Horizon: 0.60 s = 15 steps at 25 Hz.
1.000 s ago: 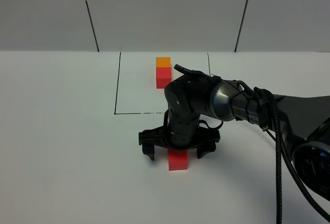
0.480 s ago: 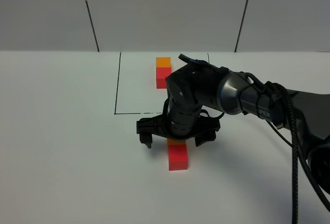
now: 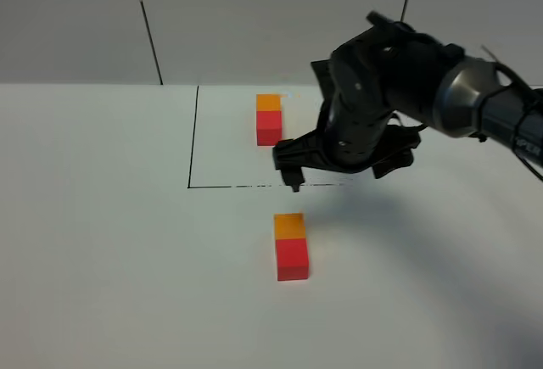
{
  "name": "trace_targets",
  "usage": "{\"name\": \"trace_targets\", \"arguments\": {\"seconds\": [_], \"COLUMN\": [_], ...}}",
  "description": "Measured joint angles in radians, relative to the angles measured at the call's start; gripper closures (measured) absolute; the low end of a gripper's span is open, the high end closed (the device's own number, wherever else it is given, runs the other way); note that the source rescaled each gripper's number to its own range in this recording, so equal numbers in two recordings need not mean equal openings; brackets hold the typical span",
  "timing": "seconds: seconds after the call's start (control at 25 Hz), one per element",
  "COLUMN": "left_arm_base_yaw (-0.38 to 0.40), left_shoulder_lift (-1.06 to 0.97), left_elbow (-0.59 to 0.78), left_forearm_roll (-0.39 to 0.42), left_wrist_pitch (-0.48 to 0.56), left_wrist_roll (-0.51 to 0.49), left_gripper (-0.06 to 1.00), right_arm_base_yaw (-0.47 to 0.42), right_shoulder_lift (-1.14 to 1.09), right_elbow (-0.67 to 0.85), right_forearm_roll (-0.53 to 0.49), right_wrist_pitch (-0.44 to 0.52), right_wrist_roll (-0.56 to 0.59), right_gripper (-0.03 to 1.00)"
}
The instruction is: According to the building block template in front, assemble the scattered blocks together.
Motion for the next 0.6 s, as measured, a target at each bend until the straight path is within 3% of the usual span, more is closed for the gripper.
{"name": "trace_targets", "arguments": {"seconds": [0.2, 0.44, 0.6], "left_arm_base_yaw": [0.0, 0.0, 0.0], "left_shoulder_lift": [0.0, 0.0, 0.0], "left_elbow": [0.0, 0.0, 0.0], "left_forearm_roll": [0.0, 0.0, 0.0], "left_wrist_pitch": [0.0, 0.0, 0.0], "left_wrist_roll": [0.0, 0.0, 0.0], "left_gripper": [0.05, 0.05, 0.05], "right_arm_base_yaw": [-0.172, -0.353, -0.477], "right_shoulder_lift": [-0.063, -0.19, -0.321], "right_elbow": [0.009, 0.068, 0.217], "right_forearm_roll": [0.109, 0.088, 0.083], "right_wrist_pitch": [0.054, 0.13, 0.139], "right_wrist_roll": [-0.139, -0.207, -0.246], "right_gripper": [-0.03, -0.03, -0.03]}}
